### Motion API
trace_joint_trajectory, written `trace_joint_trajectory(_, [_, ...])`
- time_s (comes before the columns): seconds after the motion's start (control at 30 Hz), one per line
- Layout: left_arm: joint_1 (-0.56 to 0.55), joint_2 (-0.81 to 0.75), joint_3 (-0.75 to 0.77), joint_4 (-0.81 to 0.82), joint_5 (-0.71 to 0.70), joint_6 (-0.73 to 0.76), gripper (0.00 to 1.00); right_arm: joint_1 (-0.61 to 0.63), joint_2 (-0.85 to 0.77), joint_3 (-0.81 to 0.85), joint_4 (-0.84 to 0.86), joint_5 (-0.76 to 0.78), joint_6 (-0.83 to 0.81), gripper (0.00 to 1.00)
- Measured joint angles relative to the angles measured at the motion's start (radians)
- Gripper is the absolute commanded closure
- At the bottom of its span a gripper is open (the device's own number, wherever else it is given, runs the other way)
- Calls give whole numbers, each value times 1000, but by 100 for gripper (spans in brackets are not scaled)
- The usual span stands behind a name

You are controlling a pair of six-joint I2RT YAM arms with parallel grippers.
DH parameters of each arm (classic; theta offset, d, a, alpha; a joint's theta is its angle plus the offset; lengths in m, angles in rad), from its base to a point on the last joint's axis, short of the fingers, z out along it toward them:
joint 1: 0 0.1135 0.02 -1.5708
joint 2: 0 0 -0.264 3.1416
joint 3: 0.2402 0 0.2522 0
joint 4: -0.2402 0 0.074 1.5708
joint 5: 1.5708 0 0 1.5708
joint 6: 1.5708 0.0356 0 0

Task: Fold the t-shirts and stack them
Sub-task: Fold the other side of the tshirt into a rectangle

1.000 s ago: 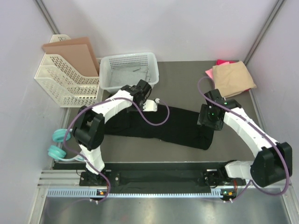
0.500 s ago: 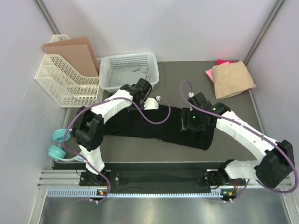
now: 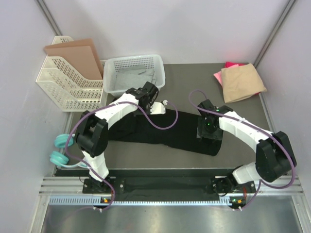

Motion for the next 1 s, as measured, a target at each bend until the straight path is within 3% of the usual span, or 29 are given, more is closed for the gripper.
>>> trace_joint_trajectory(0.27, [0, -3, 0, 0, -1, 4, 100, -122, 5, -35, 31, 38, -30, 37])
trace_joint_trajectory(0.57, [0, -27, -16, 2, -8, 19, 100, -215, 109, -85, 106, -27, -75, 40])
trace_joint_trajectory(1.0, [0, -30, -19, 2, -19, 21, 100, -217, 148, 100, 115, 2, -92, 42])
